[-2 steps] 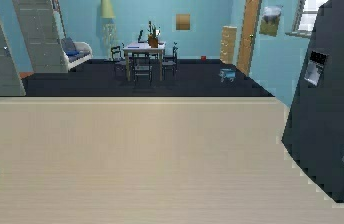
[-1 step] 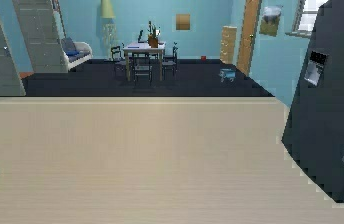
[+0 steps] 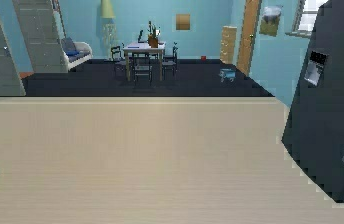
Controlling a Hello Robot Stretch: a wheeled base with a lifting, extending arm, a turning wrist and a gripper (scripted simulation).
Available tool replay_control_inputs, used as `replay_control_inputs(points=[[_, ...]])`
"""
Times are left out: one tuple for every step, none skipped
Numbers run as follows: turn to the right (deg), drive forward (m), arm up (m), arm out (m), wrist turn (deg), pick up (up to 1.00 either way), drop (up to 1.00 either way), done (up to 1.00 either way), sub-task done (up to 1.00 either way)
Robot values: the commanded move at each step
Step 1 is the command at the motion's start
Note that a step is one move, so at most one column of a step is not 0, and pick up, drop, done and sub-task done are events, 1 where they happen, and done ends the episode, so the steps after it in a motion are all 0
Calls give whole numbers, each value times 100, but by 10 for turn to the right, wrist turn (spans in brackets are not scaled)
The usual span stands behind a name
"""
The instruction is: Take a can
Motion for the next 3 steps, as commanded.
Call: replay_control_inputs(points=[[0,0,-16,0,0,0,0,0,0],[0,0,0,0,0,100,0,0,0],[0,0,10,0,0,0,0,0,0]])
